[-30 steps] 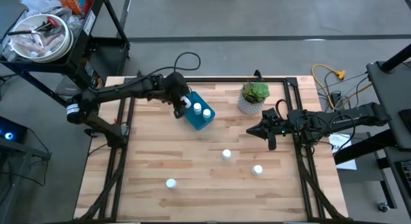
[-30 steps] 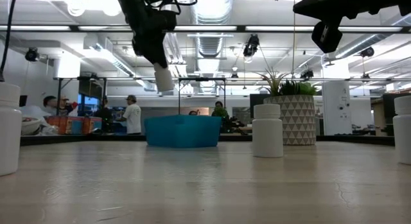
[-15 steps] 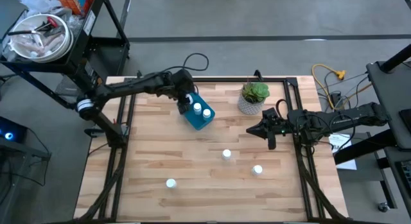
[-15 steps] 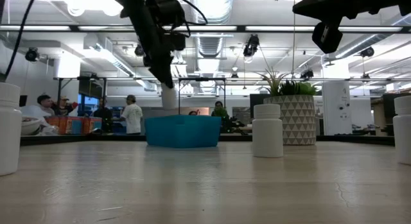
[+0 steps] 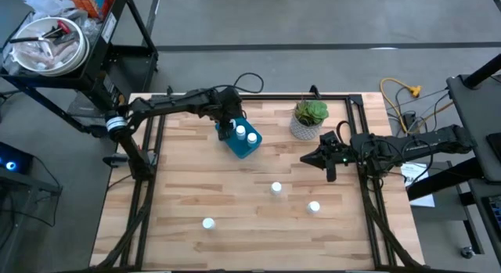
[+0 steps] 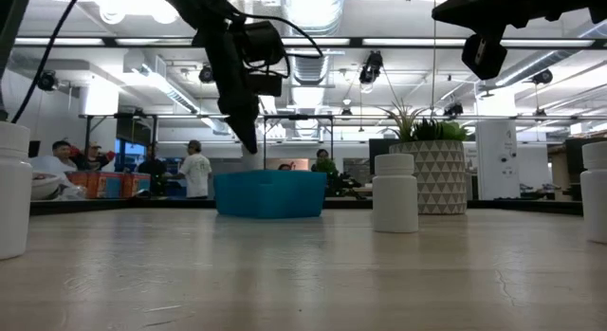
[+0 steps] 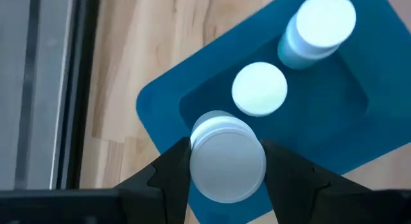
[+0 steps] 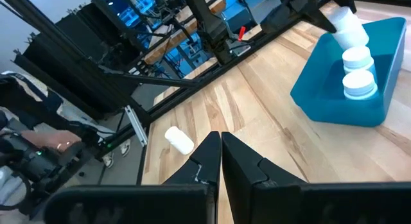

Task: Pick and place pill bottles into a basket
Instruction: Put the white pill bottle into the dark blue bin

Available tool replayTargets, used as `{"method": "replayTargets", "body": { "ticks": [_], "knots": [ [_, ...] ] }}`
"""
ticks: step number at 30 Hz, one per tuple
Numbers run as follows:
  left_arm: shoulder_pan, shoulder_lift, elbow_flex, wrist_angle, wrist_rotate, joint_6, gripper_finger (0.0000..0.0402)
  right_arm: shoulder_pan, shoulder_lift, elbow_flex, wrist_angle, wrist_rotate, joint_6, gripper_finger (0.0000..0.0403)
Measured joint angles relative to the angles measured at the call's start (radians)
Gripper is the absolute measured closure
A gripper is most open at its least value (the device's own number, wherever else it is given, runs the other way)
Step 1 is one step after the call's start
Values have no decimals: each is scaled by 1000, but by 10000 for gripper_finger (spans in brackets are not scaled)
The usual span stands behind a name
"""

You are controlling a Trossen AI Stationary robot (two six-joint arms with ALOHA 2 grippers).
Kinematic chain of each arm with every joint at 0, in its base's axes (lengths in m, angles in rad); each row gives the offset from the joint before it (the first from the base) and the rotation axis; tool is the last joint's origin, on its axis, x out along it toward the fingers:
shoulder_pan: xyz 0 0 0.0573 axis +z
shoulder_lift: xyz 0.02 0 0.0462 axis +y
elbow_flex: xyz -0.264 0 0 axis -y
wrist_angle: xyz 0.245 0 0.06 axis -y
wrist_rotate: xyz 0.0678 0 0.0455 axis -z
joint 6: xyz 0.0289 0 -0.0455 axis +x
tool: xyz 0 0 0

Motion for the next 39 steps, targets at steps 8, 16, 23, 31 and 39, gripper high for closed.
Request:
{"method": "replayTargets", "body": {
  "ticks": [8,16,23,31,39],
  "knots": [
    [7,32,-2,37,-1,103,248,0,0,0,0,0,4,394],
    [18,64,-2,45,21,139,248,0,0,0,-1,25,11,394],
    [27,85,-3,45,22,177,248,0,0,0,-1,32,11,394],
    [51,88,-3,106,24,191,248,0,0,0,-1,53,16,394],
    [70,87,-12,117,58,191,248,0,0,0,-1,69,18,394]
  ]
}}
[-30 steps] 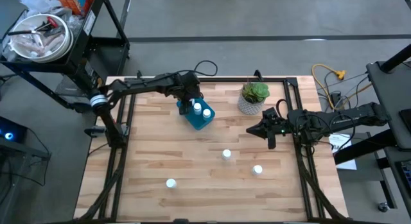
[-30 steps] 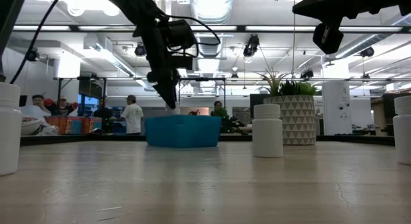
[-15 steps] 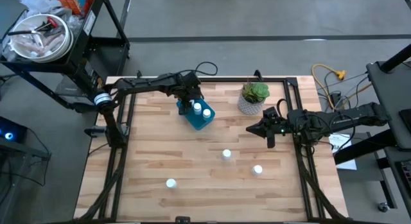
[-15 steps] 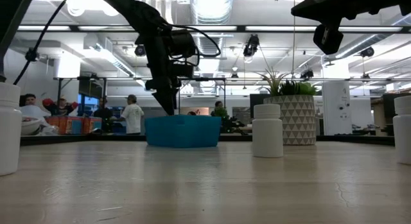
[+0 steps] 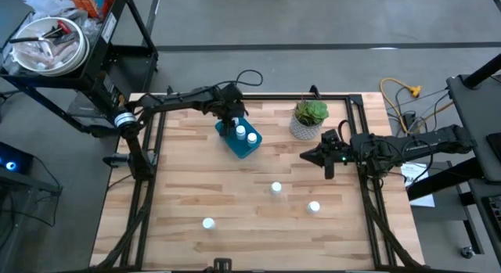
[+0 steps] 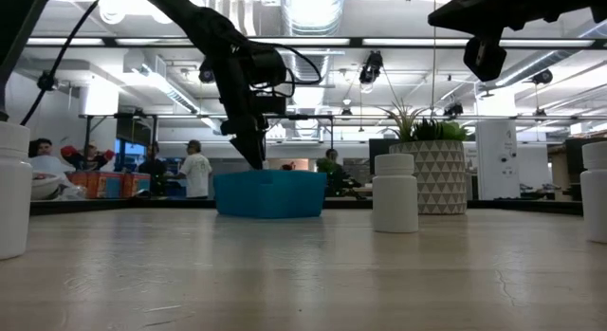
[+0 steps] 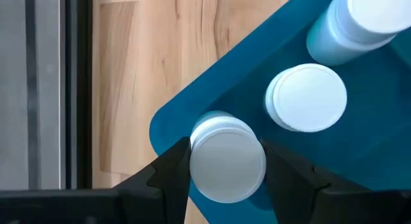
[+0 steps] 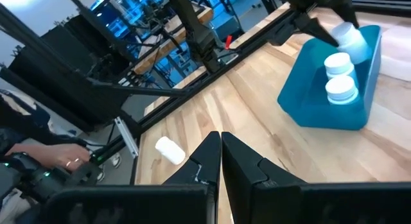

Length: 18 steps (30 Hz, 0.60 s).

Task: Pick and place pill bottles into a basket
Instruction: Put the white pill bottle into the dark blue bin

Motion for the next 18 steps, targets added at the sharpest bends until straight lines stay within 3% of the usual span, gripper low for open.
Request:
{"method": "replayTargets", "body": {
  "ticks": [18],
  "knots": [
    [27,0,0,5,50,-2,248,0,0,0,0,36,-4,394]
  ]
}}
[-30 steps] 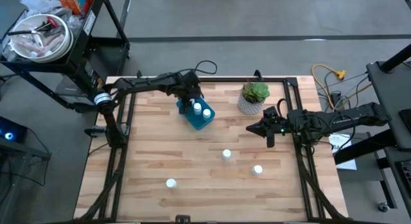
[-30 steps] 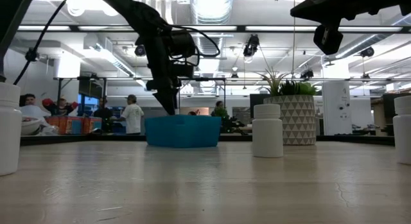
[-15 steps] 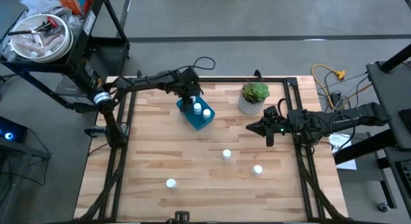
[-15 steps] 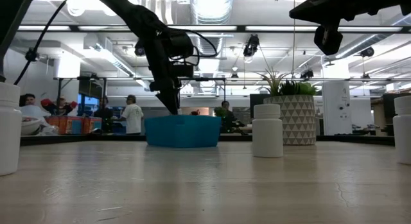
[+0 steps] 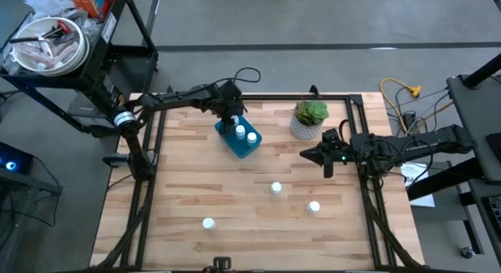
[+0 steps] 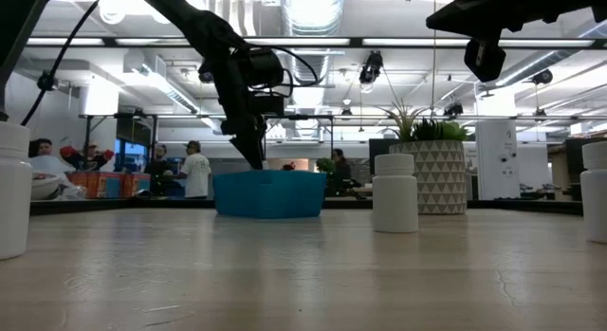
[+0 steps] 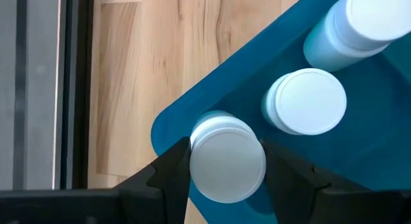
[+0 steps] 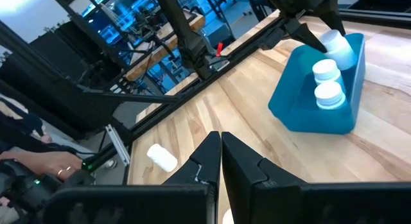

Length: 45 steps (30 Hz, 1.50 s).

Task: Pick and place pill bottles into a basket
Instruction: Put the white pill bottle into the dark blue bin

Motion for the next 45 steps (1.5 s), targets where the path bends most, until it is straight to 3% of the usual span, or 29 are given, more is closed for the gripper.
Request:
{"method": "replayTargets", "body": {
  "ticks": [22,29,45],
  "knots": [
    [-1,0,0,-10,66,26,244,0,0,0,0,-1,1,394],
    [-1,0,0,-10,65,25,216,0,0,0,0,-1,0,394],
    [-1,0,0,-10,29,25,212,0,0,0,0,-2,0,394]
  ]
}}
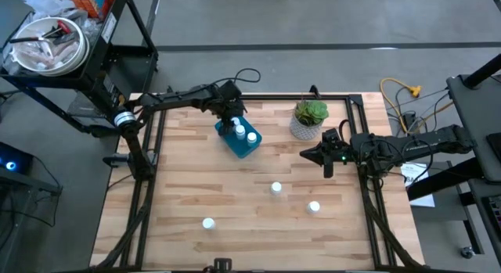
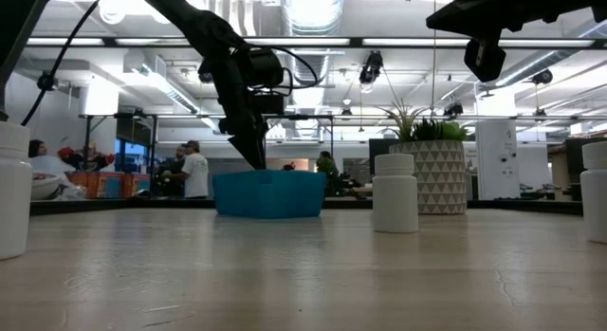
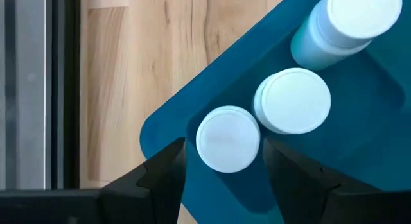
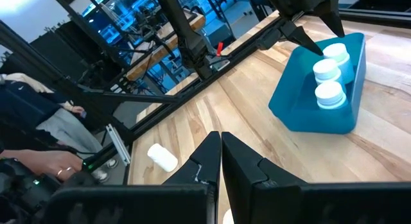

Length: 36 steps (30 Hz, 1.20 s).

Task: Pick and place pill bottles into a basket
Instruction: Put the white pill bottle into the dark blue bin

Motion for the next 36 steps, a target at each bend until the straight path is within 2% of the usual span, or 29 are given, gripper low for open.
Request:
{"method": "replayTargets", "body": {
  "ticks": [11,18,28,36],
  "knots": [
    [-1,-57,47,-87,0,-21,212,0,0,0,0,-1,0,394],
    [-5,-159,52,-121,29,-209,212,0,0,0,-1,-2,-5,394],
    [-22,-302,50,-168,39,-381,212,0,0,0,-3,-13,-27,394],
    [-67,-396,49,-276,55,-514,212,0,0,0,-5,-59,-47,394]
  ]
}}
